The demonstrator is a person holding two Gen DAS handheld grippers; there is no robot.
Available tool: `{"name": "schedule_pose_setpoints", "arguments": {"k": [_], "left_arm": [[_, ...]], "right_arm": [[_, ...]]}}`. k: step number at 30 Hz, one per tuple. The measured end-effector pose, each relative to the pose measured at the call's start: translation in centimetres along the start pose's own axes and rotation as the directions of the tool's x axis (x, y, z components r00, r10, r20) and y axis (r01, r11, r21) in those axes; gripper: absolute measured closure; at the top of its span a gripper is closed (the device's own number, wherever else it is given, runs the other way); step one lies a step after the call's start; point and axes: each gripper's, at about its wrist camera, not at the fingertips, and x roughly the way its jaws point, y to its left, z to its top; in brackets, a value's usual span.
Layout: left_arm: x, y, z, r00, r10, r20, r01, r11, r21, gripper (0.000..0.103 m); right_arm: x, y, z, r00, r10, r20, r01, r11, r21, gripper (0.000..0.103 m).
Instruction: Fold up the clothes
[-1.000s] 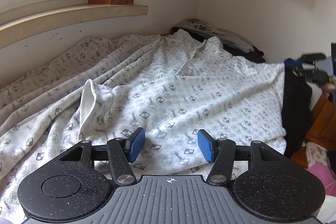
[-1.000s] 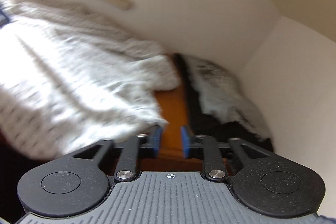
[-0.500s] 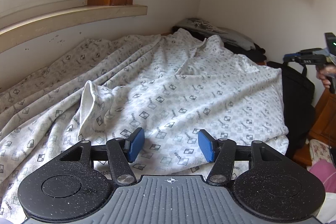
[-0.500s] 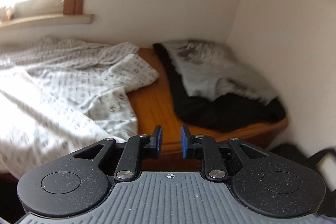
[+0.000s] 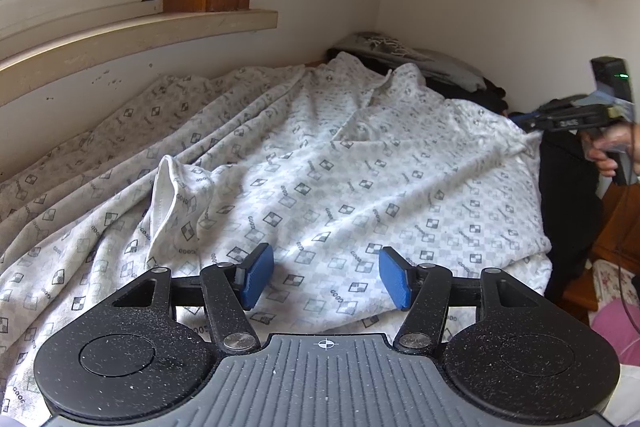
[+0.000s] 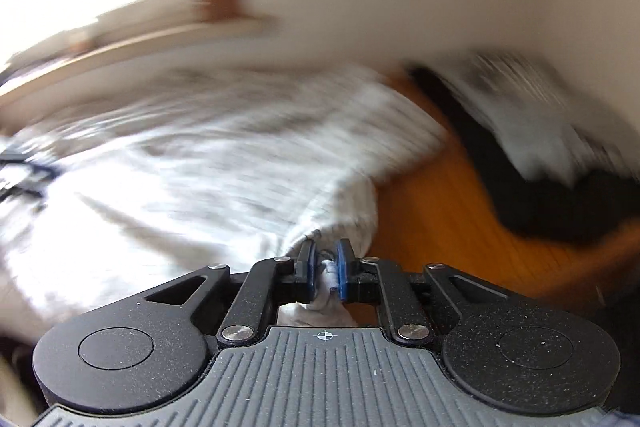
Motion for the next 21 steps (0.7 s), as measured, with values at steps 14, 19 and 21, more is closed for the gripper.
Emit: {"name": "schedule_pose_setpoints", "arguments": {"k": [14, 19, 21], "left_arm": [[0.2, -0.3, 0.1, 1.0, 0.004, -0.004, -0.004, 1.0, 0.01, 0.037], [0.3, -0.4, 0.1, 1.0, 0.01, -0.006, -0.01, 1.0, 0.017, 0.037], [0.3, -0.4, 0.1, 1.0, 0.01, -0.006, -0.01, 1.0, 0.017, 0.037]], "right_arm": [[0.2, -4.0, -2.6, 0.993, -0.065, -0.094, 0.083, 0.978, 0.194, 0.055], [-0.3, -2.4, -2.0, 0.99, -0.079, -0.116, 0.092, 0.989, 0.112, 0.094], [-1.6, -2.0, -0.9, 0.968, -0.227, -0.109, 0.231, 0.973, 0.027, 0.096]]}}
